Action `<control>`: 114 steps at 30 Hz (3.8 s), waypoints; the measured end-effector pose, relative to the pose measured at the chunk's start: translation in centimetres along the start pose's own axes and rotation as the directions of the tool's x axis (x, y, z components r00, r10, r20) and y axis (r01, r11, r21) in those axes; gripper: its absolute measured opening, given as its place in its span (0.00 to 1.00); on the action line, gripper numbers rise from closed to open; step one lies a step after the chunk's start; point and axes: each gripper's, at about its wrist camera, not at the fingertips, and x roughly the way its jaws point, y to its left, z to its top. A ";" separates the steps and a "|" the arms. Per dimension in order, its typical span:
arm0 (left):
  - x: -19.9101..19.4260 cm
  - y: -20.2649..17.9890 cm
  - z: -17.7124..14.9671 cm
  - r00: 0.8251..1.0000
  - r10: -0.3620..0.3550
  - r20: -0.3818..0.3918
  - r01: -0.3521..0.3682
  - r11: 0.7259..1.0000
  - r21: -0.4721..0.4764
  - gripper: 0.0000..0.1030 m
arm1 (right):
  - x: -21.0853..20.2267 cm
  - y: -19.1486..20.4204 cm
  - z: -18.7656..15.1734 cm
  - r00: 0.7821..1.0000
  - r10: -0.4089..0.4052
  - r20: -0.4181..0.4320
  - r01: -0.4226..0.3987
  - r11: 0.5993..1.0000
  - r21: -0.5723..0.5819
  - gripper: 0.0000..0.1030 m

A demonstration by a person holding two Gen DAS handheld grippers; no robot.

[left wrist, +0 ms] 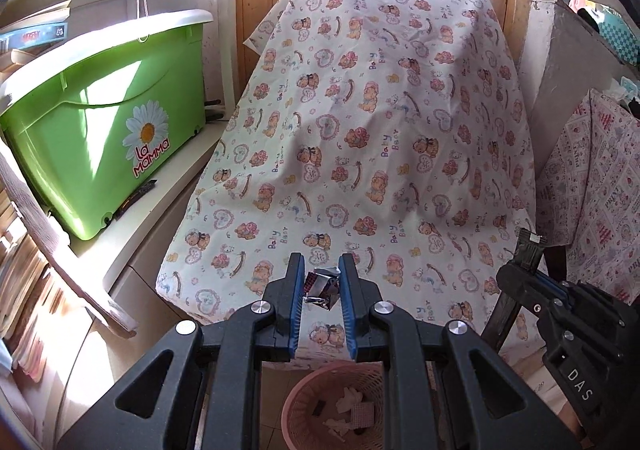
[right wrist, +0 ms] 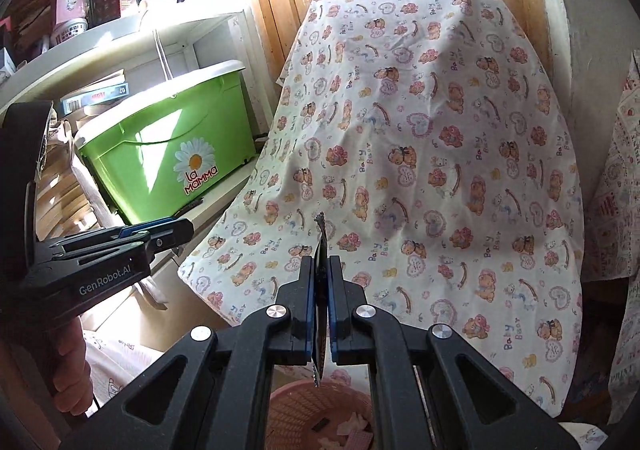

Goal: Collect trash

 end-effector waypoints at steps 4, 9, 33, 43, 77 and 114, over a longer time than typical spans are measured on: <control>1.9 0.1 -1.9 0.999 -0.007 -0.053 0.007 1.000 -0.008 0.16 | 0.1 0.5 -1.6 1.000 -0.001 -0.030 0.000 1.000 -0.029 0.06; 4.2 0.7 -4.0 0.989 -0.033 -0.143 0.029 0.999 -0.025 0.16 | 1.8 -0.1 -3.5 0.994 0.005 -0.113 -0.008 1.000 -0.026 0.06; 13.0 2.8 -12.1 0.795 -0.162 -0.584 0.073 0.982 -0.174 0.16 | 8.9 0.9 -11.0 0.896 0.026 -0.444 -0.062 0.996 -0.067 0.06; 16.8 2.6 -16.4 0.688 -0.122 -0.716 -0.001 0.986 -0.168 0.16 | 12.9 0.8 -15.3 0.815 -0.041 -0.578 -0.016 0.996 -0.093 0.07; 15.3 2.0 -14.9 0.756 -0.003 -0.655 -0.051 0.997 -0.063 0.52 | 13.6 -0.6 -16.5 0.794 -0.096 -0.600 0.053 0.995 -0.088 0.33; 0.3 1.7 -6.1 0.974 0.193 0.115 -0.194 0.981 -0.006 0.98 | 2.1 -1.8 -6.3 0.984 -0.161 -0.073 0.158 0.986 -0.052 0.85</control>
